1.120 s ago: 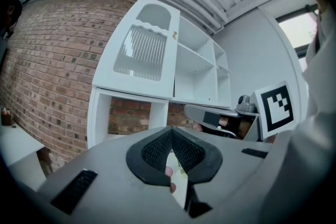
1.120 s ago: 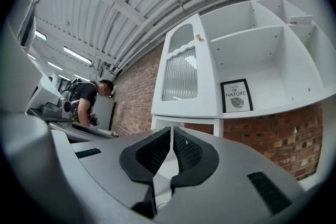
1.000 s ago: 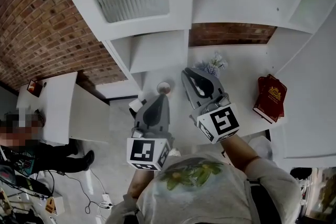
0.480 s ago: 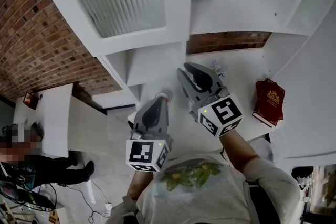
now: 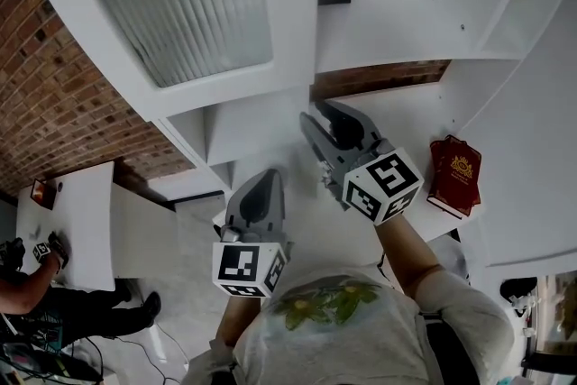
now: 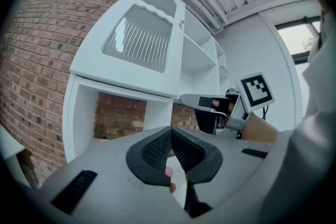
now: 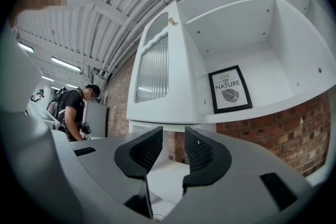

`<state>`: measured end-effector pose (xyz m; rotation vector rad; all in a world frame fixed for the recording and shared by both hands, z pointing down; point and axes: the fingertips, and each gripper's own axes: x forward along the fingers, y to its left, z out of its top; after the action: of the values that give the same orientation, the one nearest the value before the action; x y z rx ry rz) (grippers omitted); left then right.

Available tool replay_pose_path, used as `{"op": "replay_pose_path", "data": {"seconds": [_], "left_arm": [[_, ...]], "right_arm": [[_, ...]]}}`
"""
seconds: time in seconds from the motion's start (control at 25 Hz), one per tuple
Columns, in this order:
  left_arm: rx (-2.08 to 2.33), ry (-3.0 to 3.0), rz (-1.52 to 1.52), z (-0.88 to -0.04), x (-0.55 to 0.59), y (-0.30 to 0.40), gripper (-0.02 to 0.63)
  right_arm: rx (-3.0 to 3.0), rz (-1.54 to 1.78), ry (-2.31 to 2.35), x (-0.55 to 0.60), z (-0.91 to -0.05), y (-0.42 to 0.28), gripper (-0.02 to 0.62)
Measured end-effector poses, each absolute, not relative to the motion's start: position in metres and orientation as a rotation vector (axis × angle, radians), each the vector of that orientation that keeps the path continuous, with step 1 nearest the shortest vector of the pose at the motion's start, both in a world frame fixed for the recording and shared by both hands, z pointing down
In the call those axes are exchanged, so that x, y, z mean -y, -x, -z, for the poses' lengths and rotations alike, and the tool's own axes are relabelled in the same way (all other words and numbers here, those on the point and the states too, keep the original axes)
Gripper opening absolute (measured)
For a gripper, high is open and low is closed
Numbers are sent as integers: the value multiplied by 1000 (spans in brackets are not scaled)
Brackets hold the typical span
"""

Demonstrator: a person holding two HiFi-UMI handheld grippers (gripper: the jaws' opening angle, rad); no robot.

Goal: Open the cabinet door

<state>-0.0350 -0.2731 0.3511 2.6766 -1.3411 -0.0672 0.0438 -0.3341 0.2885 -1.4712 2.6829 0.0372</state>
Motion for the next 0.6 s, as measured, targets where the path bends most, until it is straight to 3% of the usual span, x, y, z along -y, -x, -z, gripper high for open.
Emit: {"op": "replay_pose_path", "data": {"seconds": [0.6], "left_arm": [[1335, -2657, 24, -364, 291, 44, 9]], "right_arm": [[-2615, -38, 1446, 377, -270, -58, 129]]}}
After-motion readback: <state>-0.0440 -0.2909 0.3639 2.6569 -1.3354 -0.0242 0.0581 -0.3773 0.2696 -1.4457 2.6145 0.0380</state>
